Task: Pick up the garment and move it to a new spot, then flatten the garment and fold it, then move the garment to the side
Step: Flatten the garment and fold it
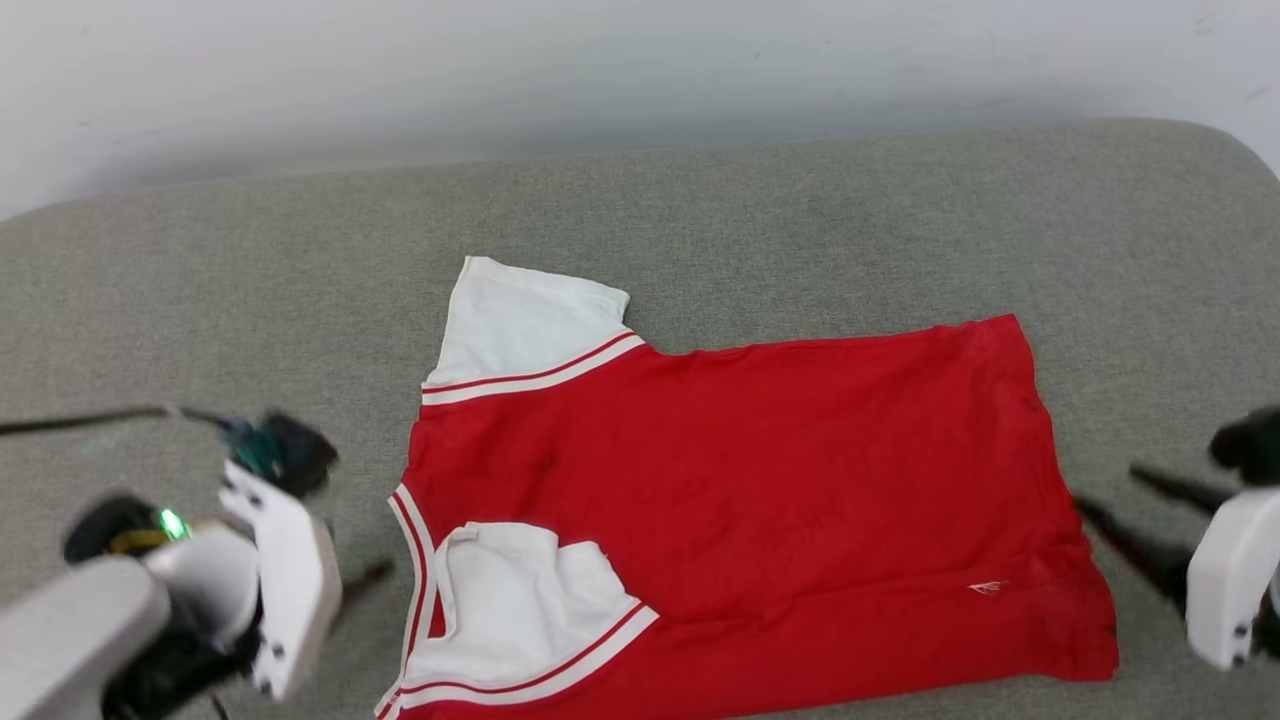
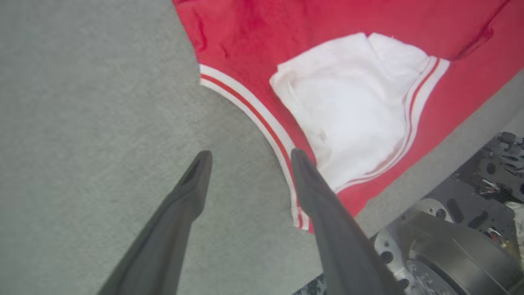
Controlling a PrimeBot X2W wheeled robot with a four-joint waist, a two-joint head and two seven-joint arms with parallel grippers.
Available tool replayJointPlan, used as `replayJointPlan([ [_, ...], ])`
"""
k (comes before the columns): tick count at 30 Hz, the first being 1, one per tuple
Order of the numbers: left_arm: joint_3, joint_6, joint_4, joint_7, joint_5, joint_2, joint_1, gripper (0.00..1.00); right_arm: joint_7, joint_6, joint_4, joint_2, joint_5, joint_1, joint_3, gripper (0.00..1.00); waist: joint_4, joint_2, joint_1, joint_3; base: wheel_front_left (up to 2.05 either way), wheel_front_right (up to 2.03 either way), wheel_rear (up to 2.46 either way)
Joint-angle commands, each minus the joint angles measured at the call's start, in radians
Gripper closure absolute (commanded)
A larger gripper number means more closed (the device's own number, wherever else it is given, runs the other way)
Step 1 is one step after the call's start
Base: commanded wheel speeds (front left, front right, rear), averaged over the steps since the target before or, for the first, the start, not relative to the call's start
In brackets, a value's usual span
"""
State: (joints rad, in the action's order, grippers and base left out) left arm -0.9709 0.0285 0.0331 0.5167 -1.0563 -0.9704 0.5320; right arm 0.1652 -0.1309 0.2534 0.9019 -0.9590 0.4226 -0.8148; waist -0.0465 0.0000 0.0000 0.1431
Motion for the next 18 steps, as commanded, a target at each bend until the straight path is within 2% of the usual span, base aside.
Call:
replayJointPlan([
  [1, 0.025, -0.001, 0.005, -0.027, 0.032, -0.006, 0.048, 0.00, -0.064, 0.000, -0.007, -0.016, 0.027, 0.010, 0.058, 0.00, -0.005, 0.0000, 0.0000, 0.002, 0.00, 0.00, 0.00],
  [3, 0.039, 0.002, 0.002, -0.040, 0.044, -0.005, 0.070, 0.00, -0.100, 0.000, -0.008, -0.027, 0.043, 0.010, 0.094, 0.00, -0.008, 0.0000, 0.0000, 0.006, 0.00, 0.00, 0.00],
  [6, 0.081, 0.006, -0.017, -0.074, 0.065, 0.014, 0.139, 0.00, -0.203, 0.000, -0.012, -0.073, 0.107, 0.008, 0.211, 0.00, -0.023, 0.0000, 0.0000, 0.026, 0.00, 0.00, 0.00],
  [13, 0.129, -0.007, -0.150, -0.064, 0.119, 0.096, 0.334, 0.00, -0.339, 0.000, -0.095, -0.216, 0.247, -0.073, 0.490, 0.00, -0.050, 0.0000, 0.0000, 0.126, 0.00, 0.00, 0.00],
  [18, 0.152, -0.027, -0.251, -0.038, 0.143, 0.157, 0.488, 0.00, -0.371, 0.000, -0.220, -0.344, 0.372, -0.155, 0.680, 0.00, -0.070, 0.0000, 0.0000, 0.218, 0.00, 0.00, 0.00],
])
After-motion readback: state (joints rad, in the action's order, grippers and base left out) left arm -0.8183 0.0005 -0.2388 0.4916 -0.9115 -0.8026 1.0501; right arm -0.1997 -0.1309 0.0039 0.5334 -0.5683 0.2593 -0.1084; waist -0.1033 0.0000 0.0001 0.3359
